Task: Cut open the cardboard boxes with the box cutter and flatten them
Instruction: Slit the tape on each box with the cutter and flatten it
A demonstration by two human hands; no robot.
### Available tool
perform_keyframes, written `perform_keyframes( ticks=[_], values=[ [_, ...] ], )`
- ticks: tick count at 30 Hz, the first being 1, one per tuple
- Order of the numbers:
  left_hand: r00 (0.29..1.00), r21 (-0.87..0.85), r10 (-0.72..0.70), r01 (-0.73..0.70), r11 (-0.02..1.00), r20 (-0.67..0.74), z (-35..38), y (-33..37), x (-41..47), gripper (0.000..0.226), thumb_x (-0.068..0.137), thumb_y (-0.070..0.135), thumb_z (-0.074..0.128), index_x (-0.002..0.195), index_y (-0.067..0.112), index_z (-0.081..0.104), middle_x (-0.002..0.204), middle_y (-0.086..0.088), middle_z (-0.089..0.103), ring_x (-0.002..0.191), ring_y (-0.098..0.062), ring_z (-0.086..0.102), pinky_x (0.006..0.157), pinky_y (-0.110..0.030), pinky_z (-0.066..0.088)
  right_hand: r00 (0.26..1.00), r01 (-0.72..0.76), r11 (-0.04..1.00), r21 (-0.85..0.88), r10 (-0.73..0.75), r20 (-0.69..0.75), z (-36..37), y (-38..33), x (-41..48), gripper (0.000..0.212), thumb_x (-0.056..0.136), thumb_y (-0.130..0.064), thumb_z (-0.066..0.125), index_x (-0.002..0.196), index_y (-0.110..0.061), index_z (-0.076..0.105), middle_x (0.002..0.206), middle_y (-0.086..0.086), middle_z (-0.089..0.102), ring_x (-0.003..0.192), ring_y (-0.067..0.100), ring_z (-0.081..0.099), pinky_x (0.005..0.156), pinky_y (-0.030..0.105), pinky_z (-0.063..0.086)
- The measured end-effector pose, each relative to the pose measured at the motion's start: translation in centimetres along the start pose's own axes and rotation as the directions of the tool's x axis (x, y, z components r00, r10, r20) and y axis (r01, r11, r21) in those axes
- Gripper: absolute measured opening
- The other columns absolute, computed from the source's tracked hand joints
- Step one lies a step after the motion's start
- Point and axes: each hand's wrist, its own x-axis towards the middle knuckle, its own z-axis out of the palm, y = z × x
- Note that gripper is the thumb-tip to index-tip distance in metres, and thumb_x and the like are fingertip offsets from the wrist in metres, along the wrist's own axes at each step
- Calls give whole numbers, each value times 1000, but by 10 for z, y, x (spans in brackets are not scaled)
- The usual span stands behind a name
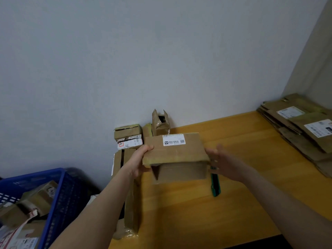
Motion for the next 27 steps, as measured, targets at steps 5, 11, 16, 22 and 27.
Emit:
perform_keyframes(
  ticks=[5, 11, 16, 22, 27],
  values=[
    [975, 137, 200, -213, 967, 101, 11, 4, -4, 58, 74, 20, 75, 128, 25, 54, 119, -4, 64, 104, -22, 63, 74, -34, 54, 988, -90, 995, 43, 95, -119, 8, 5, 12, 56, 91, -55, 51, 137, -24, 48, 131, -2, 53, 116, 29, 53, 95, 47, 48],
    [953, 245, 267, -296, 923, 146, 21, 3, -11, 24, 87, 6, 67, 110, 13, 64, 107, -3, 71, 93, -13, 70, 71, -23, 56, 932, 136, 979, 150, -75, -354, 18, 5, 25, 49, 92, -19, 62, 139, -15, 47, 131, 7, 57, 115, 27, 55, 98, 50, 46],
    [882, 379, 454, -466, 799, 127, 25, -8, -9, 28, 88, -1, 65, 104, 21, 67, 112, 0, 70, 107, -16, 65, 93, -35, 54, 943, -11, 964, 267, 99, -319, 14, -2, 20, 62, 95, -62, 35, 137, -19, 48, 132, 1, 46, 123, 35, 48, 91, 47, 48],
    [658, 676, 682, -663, 322, 321, 26, -16, -6, 22, 89, 4, 64, 100, 20, 74, 131, 13, 57, 123, -11, 55, 106, -32, 45, 930, -186, 978, 93, 206, -304, -1, -3, 16, 73, 78, -68, 57, 127, -13, 55, 121, 9, 57, 105, 32, 58, 78, 41, 51],
    [475, 722, 745, -692, -12, 467, 30, -22, -5, 36, 82, -5, 69, 106, 21, 74, 130, 11, 54, 126, -27, 53, 107, -39, 41, 899, -326, 885, -332, 182, -398, 12, -2, 20, 99, 62, -61, 79, 137, -6, 44, 135, 15, 51, 115, 36, 54, 88, 44, 49]
  ],
)
